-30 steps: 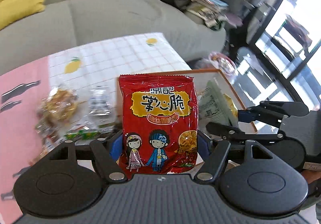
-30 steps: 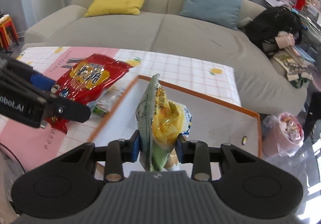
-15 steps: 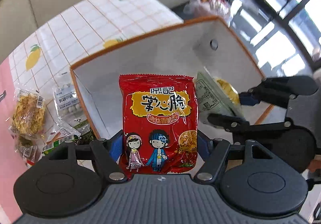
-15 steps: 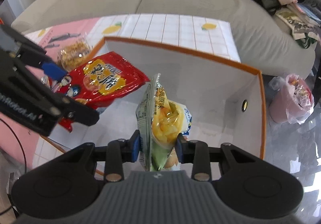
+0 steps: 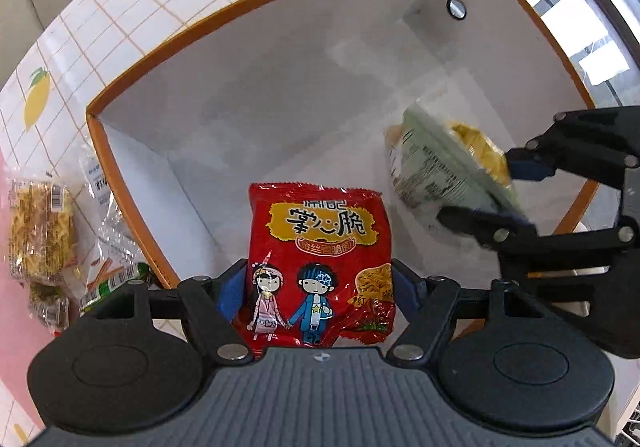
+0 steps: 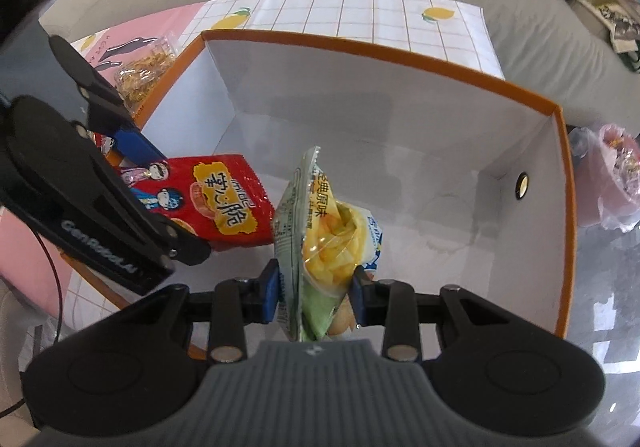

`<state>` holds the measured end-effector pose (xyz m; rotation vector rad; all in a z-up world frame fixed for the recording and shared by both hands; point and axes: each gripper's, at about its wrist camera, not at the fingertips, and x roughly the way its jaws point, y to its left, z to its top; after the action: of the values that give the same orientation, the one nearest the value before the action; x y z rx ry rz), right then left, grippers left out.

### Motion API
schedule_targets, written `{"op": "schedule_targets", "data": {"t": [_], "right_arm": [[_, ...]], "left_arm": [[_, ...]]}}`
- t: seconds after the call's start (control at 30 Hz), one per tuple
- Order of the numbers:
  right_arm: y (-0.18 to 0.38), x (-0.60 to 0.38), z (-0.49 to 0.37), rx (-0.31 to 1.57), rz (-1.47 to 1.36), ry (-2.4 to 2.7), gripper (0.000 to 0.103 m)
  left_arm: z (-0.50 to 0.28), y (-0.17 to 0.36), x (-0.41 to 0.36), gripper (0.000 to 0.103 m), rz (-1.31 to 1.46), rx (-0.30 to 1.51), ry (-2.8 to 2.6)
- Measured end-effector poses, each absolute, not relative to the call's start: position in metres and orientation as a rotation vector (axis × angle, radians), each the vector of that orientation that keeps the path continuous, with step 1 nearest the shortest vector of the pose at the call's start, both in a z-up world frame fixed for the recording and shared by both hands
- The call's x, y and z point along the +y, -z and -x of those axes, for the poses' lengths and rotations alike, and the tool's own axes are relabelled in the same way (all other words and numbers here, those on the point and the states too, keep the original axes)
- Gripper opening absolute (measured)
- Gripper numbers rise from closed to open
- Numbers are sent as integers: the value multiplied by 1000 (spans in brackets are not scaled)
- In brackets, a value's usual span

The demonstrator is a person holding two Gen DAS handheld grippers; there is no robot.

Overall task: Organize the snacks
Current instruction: 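Carry both bags over the orange box and lower them inside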

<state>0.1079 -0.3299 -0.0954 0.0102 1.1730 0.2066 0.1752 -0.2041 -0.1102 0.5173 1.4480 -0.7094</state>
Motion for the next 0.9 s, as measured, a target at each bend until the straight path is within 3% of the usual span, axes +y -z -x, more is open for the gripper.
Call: {"op": "schedule_targets", "data": {"t": [0.9], "right_arm": [[126,-321,-125,1321,-152,-228,35]], "left_arm": [[-169,52,-143,91,-253,1213,640]]}}
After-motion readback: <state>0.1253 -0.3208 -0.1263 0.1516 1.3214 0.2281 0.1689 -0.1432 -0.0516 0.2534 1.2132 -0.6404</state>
